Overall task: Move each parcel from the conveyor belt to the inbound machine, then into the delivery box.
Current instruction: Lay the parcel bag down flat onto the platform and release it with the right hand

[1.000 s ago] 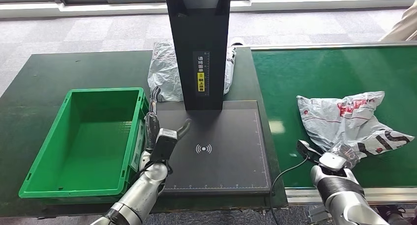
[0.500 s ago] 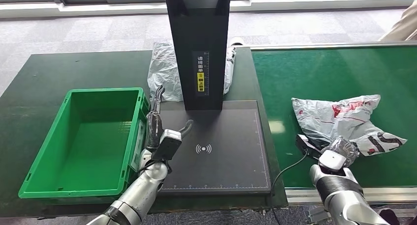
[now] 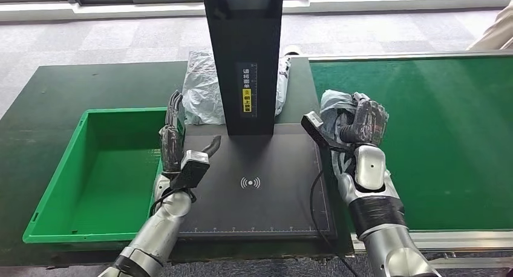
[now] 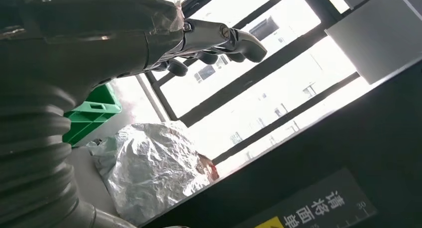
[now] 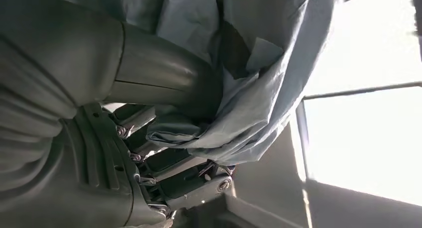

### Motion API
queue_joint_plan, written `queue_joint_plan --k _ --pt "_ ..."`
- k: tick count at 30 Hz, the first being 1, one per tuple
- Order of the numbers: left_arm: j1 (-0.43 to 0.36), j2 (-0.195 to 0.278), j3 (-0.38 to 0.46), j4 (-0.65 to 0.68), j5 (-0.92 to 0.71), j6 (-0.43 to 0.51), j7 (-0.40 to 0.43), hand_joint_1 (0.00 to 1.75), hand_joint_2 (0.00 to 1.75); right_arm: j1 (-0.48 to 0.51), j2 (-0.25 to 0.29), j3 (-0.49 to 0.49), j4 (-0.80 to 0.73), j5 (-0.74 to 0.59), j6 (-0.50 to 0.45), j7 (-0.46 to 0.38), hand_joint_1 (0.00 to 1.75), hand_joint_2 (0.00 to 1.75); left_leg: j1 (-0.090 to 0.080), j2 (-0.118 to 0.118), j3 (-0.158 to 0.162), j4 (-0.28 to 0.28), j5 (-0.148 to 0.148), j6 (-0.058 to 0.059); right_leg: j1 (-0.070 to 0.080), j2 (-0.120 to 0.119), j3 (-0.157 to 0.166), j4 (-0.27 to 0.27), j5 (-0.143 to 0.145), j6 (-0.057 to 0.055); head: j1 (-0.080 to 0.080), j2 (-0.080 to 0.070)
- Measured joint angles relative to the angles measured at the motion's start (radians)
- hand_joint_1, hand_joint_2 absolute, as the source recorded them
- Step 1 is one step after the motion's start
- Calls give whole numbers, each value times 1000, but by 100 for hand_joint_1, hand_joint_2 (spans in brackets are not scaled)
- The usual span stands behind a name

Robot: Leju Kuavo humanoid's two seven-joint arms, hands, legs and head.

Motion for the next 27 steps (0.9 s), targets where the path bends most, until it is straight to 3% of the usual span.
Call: queue_joint_plan --k 3,7,10,14,19,22,26,27 --pt "-11 0 12 -17 15 -23 8 0 175 15 34 63 -77 -29 -2 -50 175 175 0 2 0 0 0 0 0 2 -1 0 1 0 0 0" --pt "-22 0 19 -44 31 -83 28 0 175 41 76 196 -159 -180 17 -190 175 175 0 3 0 0 0 0 2 3 -2 0 1 -1 0 0" --pt "-33 -2 20 -65 26 -101 44 0 175 62 97 322 -201 -239 29 -180 175 175 0 4 0 0 0 -1 2 4 -3 0 1 -1 0 0" --pt "-35 -2 24 -82 25 -107 50 0 175 66 100 416 -234 -284 41 -170 175 175 0 4 -1 0 0 -1 2 4 -3 0 1 -2 0 0" --pt "-45 -2 23 -98 32 -148 40 0 175 75 102 501 -242 -473 292 -252 175 175 -1 4 -1 0 0 0 2 4 -3 0 1 -2 0 0" --pt "-60 -4 21 -102 42 -162 52 0 175 83 102 569 -235 -540 371 -256 175 175 -1 3 -1 0 0 0 2 4 -3 0 1 -2 0 0" --pt "-69 -5 17 -102 53 -169 57 0 175 87 101 629 -219 -582 433 -240 0 175 -1 3 -1 0 0 0 2 4 -3 0 1 -2 0 0" --pt "-69 -5 16 -102 54 -171 59 0 175 87 101 637 -216 -593 451 -238 0 175 -1 3 -1 0 0 0 2 4 -3 0 1 -2 0 0"
